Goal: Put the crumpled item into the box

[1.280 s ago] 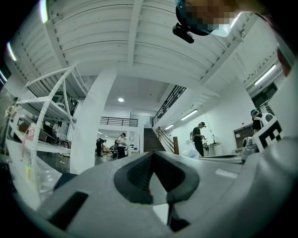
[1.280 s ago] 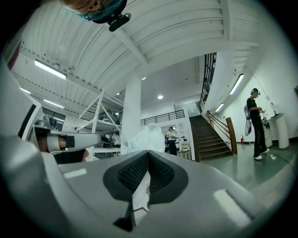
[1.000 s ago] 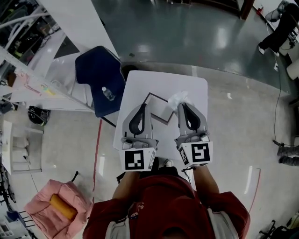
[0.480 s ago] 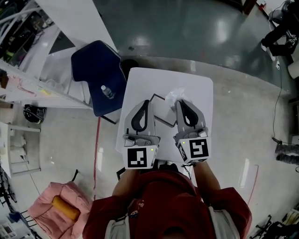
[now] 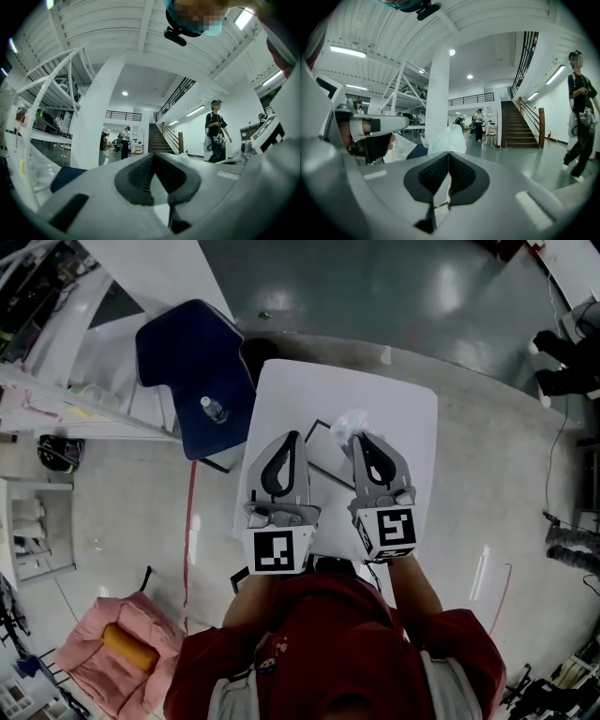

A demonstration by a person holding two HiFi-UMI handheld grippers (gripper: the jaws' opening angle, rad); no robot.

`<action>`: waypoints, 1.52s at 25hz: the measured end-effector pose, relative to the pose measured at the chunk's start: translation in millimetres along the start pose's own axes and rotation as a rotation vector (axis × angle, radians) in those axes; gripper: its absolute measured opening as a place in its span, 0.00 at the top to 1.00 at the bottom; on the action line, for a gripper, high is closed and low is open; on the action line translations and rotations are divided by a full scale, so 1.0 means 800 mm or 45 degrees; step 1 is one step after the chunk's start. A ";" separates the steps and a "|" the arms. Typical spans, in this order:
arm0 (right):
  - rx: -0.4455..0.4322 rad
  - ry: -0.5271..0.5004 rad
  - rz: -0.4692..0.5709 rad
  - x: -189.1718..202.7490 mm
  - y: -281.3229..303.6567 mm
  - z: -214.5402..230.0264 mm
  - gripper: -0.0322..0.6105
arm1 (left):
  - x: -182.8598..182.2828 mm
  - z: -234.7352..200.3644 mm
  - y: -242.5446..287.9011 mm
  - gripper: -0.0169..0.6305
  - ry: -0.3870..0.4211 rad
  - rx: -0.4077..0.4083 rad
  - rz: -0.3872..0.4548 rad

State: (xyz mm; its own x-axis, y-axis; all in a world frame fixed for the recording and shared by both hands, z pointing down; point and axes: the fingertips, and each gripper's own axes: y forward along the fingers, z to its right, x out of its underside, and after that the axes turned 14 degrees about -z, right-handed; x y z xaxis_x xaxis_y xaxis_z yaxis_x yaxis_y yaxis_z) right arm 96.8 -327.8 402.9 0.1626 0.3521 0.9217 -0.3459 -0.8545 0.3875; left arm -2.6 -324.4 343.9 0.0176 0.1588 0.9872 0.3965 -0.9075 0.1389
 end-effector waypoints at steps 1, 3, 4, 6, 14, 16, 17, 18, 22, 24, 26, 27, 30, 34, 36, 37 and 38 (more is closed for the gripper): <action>-0.004 -0.001 -0.017 0.005 0.007 -0.002 0.94 | 0.002 -0.005 0.002 0.97 -0.004 -0.001 -0.003; -0.016 0.002 -0.054 0.013 0.020 -0.005 0.94 | 0.006 -0.012 0.006 0.97 -0.011 -0.001 -0.011; -0.024 0.002 -0.071 0.017 0.026 -0.007 0.95 | 0.008 -0.016 0.009 0.97 -0.013 -0.002 -0.016; -0.037 -0.005 -0.099 0.021 0.041 -0.012 0.95 | 0.013 -0.024 0.015 0.97 -0.016 -0.008 -0.026; -0.068 -0.045 -0.250 0.062 0.098 -0.025 0.95 | 0.029 -0.057 0.031 0.97 -0.039 -0.025 -0.051; -0.075 -0.040 -0.303 0.083 0.109 -0.025 0.95 | 0.033 -0.062 0.033 0.97 -0.046 -0.028 -0.050; -0.078 -0.041 -0.327 0.093 0.114 -0.024 0.95 | 0.035 -0.064 0.034 0.97 -0.048 -0.031 -0.049; -0.081 -0.046 -0.350 0.102 0.119 -0.024 0.95 | 0.038 -0.066 0.035 0.97 -0.051 -0.034 -0.052; -0.084 -0.060 -0.446 0.137 0.140 -0.023 0.95 | 0.049 -0.074 0.040 0.97 -0.046 -0.026 -0.067; -0.095 -0.085 -0.504 0.152 0.150 -0.025 0.95 | 0.048 -0.079 0.041 0.97 -0.058 -0.031 -0.050; -0.104 -0.107 -0.555 0.168 0.158 -0.026 0.95 | 0.050 -0.083 0.041 0.97 -0.068 -0.037 -0.050; -0.104 -0.112 -0.577 0.177 0.161 -0.026 0.95 | 0.052 -0.085 0.041 0.97 -0.069 -0.037 -0.055; -0.096 -0.117 -0.646 0.208 0.169 -0.024 0.95 | 0.057 -0.093 0.041 0.97 -0.076 -0.041 -0.073; -0.113 -0.110 -0.760 0.245 0.180 -0.024 0.95 | 0.059 -0.114 0.039 0.97 -0.097 -0.072 -0.077; -0.121 -0.115 -0.813 0.260 0.185 -0.023 0.95 | 0.059 -0.120 0.038 0.97 -0.099 -0.082 -0.071; -0.122 -0.117 -0.836 0.267 0.188 -0.022 0.95 | 0.061 -0.122 0.038 0.97 -0.102 -0.084 -0.074; -0.123 -0.118 -0.858 0.273 0.191 -0.021 0.95 | 0.063 -0.123 0.038 0.97 -0.103 -0.084 -0.076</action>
State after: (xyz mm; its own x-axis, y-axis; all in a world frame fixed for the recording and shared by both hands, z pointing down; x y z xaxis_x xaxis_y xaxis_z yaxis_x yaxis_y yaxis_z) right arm 64.1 -375.0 663.4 0.4478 0.7571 0.4756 -0.2216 -0.4214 0.8794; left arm -79.6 -382.5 405.6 0.0708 0.2420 0.9677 0.3378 -0.9186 0.2050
